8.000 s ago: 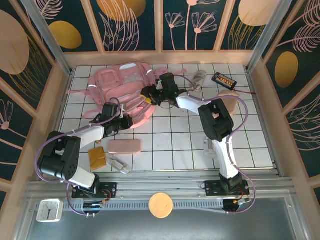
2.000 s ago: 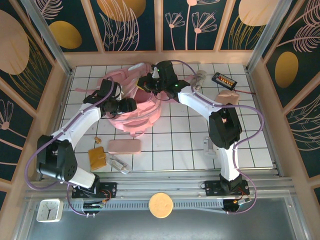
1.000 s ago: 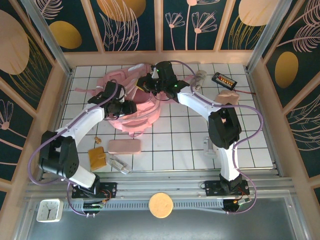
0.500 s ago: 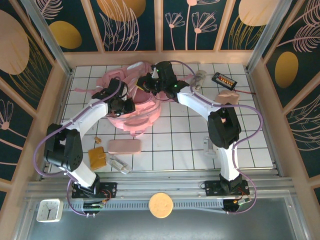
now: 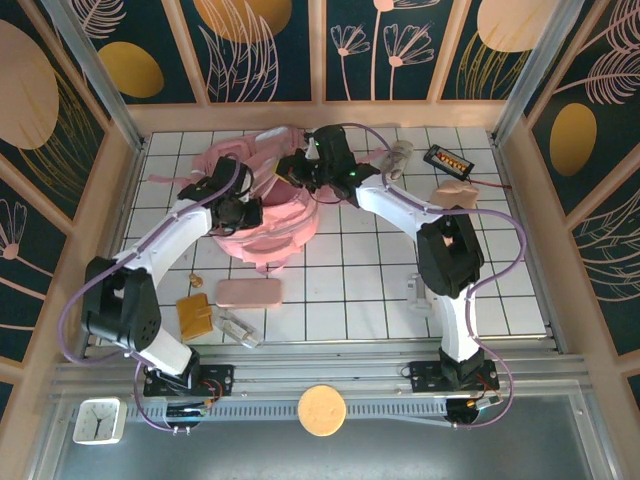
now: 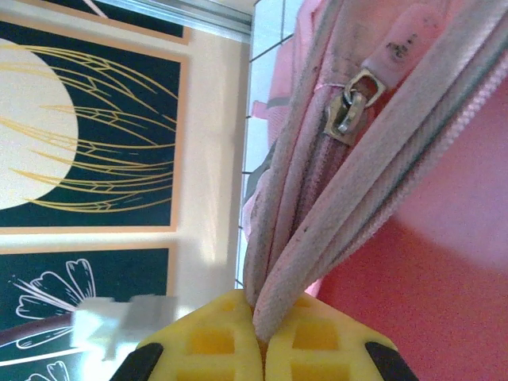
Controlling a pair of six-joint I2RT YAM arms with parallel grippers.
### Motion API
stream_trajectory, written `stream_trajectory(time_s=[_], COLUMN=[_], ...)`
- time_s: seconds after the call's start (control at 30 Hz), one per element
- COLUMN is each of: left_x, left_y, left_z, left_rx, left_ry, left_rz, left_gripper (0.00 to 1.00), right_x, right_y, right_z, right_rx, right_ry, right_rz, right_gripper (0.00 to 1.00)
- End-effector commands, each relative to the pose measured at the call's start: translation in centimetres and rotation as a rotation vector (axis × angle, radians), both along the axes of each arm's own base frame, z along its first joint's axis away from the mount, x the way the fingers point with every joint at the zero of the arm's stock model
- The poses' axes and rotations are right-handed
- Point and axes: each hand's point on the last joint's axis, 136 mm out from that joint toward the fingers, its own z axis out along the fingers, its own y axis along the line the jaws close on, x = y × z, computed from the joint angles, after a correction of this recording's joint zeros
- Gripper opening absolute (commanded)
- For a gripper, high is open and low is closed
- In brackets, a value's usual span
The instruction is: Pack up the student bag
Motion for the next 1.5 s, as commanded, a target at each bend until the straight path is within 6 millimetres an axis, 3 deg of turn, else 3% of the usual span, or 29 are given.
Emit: stream_trajectory(time_s=[0.0, 0.13, 0.27, 0.5, 0.57, 0.63, 0.67, 0.7, 0.8, 0.9, 1.03, 1.1, 1.23, 1.4, 1.43, 1.47], left_x=[-2.1, -3.2, -3.7, -2.8, -1.5, 0.1, 0.8, 1.4, 1.8, 1.5, 2.1, 2.9, 5.0, 7.5, 7.9, 8.4], left_y=[4.5, 8.0, 9.3, 14.2, 14.0, 12.4, 11.6, 10.6, 6.7, 2.0, -0.9, -1.1, 0.5, 1.1, 0.9, 0.5], left_z=[-1.1, -1.5, -2.1, -4.5, -4.3, -2.3, -0.8, 1.2, 6.6, 9.7, 8.7, 7.8, 6.6, 7.0, 7.1, 7.1], left_rx=[0.067, 0.074, 0.066, 0.119, 0.090, -0.007, -0.043, -0.067, -0.039, -0.040, 0.087, 0.168, 0.334, 0.422, 0.421, 0.413], left_ry=[0.039, 0.051, 0.072, 0.090, 0.058, -0.028, -0.088, -0.170, -0.376, -0.512, -0.518, -0.501, -0.461, -0.479, -0.484, -0.480], left_rz=[0.081, 0.143, 0.152, 0.260, 0.256, 0.218, 0.201, 0.169, 0.016, -0.137, -0.227, -0.221, -0.146, -0.074, -0.076, -0.087], left_gripper=[0.00, 0.00, 0.00, 0.00, 0.00, 0.03, 0.19, 0.43, 0.98, 0.99, 0.99, 0.99, 0.99, 0.98, 0.91, 0.72], right_x=[0.5, 0.7, 0.7, 0.7, 0.5, 0.2, 0.0, -0.1, -0.4, -0.4, -0.8, -1.1, -1.8, -2.9, -3.1, -3.2], right_y=[-2.3, -3.5, -4.3, -4.6, -4.1, -3.3, -3.0, -2.5, -1.2, -0.3, 0.6, 0.9, 1.5, 2.2, 2.2, 2.1], right_z=[7.5, 7.5, 7.1, 8.1, 8.8, 9.5, 9.8, 10.1, 11.1, 12.0, 12.6, 12.6, 12.8, 12.7, 12.6, 12.3], right_rx=[0.076, 0.044, 0.033, 0.039, 0.072, 0.108, 0.116, 0.125, 0.162, 0.186, 0.194, 0.194, 0.197, 0.206, 0.210, 0.215], right_ry=[-0.213, -0.226, -0.220, -0.237, -0.238, -0.232, -0.234, -0.234, -0.234, -0.234, -0.237, -0.231, -0.229, -0.218, -0.212, -0.201], right_rz=[-0.022, -0.038, -0.048, -0.041, -0.013, 0.023, 0.036, 0.052, 0.099, 0.123, 0.145, 0.152, 0.167, 0.190, 0.193, 0.192], right_gripper=[0.00, 0.00, 0.00, 0.00, 0.00, 0.00, 0.00, 0.00, 0.00, 0.00, 0.00, 0.00, 0.00, 0.00, 0.00, 0.00])
